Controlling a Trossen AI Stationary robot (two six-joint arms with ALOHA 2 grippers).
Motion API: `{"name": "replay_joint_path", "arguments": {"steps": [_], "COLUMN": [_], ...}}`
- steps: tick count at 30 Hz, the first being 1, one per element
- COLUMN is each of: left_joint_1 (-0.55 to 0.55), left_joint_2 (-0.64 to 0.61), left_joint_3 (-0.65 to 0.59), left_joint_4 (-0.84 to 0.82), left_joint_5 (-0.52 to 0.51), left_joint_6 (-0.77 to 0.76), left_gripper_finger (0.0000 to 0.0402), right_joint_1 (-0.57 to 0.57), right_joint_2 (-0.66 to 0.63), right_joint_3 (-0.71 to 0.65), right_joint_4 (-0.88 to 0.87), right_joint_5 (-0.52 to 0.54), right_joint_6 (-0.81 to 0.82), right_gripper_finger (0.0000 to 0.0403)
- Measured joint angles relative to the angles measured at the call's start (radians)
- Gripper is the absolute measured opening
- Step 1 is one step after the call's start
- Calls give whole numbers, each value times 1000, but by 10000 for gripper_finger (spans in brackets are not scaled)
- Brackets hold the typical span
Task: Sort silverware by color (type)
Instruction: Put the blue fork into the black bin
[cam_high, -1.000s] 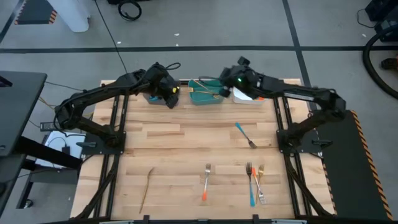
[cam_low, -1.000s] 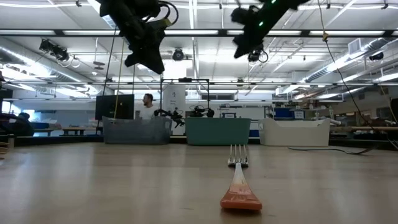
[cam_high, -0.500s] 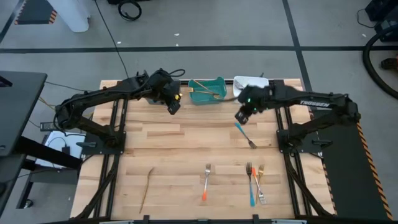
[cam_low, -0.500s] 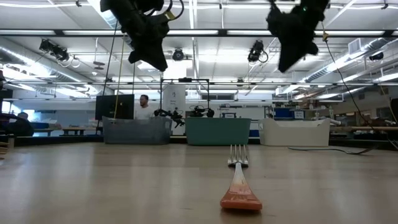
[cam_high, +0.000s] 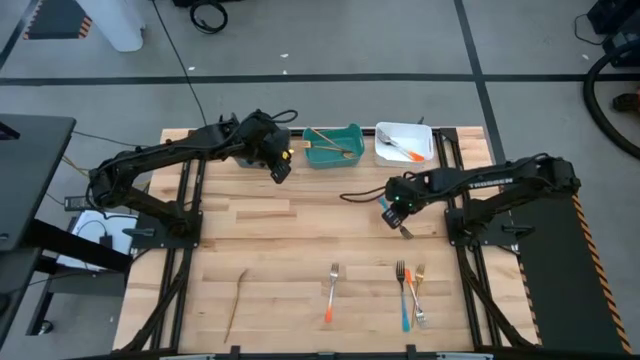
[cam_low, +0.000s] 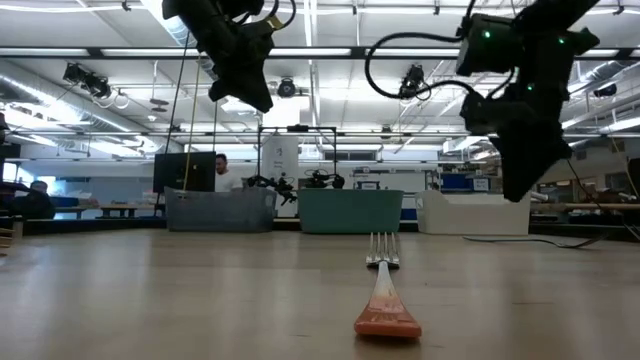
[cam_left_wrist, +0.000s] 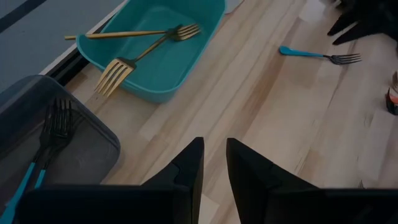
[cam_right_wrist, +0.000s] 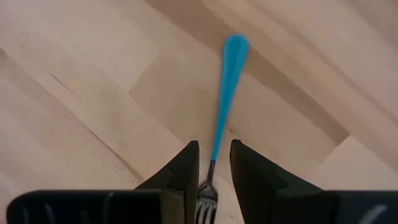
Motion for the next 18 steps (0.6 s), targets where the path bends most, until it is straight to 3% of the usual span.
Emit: {"name": "replay_joint_path", "arguments": {"steps": [10, 18], "left_joint_1": [0, 0], "left_joint_2": [0, 0], "left_joint_3": [0, 0], "left_joint_4": [0, 6], "left_joint_5": [0, 0], "left_joint_6": [0, -1], "left_gripper_finger": [78, 78], "right_joint_1": [29, 60], "right_joint_2": [15, 175], "right_joint_3": [-70, -74], "right_joint_4": [113, 140], "right_joint_5": [3, 47], "right_joint_6": [5, -35], "right_gripper_finger": [98, 98]}}
